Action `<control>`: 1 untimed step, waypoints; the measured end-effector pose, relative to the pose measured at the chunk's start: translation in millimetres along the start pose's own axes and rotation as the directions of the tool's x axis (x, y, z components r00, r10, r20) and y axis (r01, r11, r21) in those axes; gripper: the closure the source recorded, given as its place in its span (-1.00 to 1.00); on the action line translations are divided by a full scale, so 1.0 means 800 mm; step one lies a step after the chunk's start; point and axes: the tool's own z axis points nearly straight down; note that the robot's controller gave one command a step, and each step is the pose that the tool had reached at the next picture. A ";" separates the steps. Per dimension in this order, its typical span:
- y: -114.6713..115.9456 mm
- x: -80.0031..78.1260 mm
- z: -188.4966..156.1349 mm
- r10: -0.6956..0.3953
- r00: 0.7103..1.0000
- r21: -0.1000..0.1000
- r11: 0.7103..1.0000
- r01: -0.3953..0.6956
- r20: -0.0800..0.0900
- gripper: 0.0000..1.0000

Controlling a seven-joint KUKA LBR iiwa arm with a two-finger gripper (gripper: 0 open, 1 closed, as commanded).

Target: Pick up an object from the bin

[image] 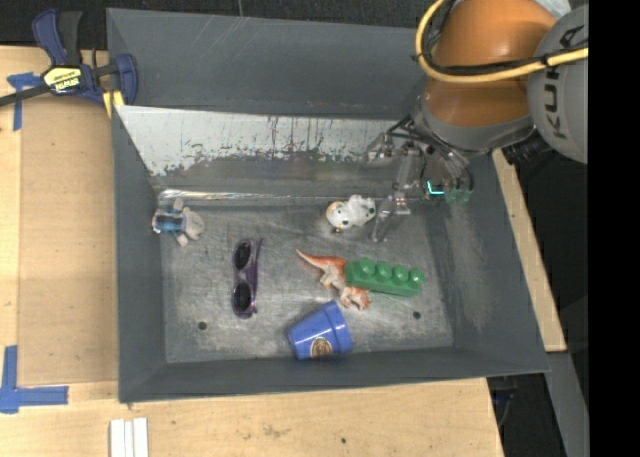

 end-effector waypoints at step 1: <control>0.000 -0.002 -0.006 0.000 1.000 0.000 1.000 0.000 0.008 -1.00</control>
Offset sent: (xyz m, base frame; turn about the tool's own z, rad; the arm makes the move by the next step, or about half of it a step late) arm -0.0561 -0.0507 -0.1462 0.1248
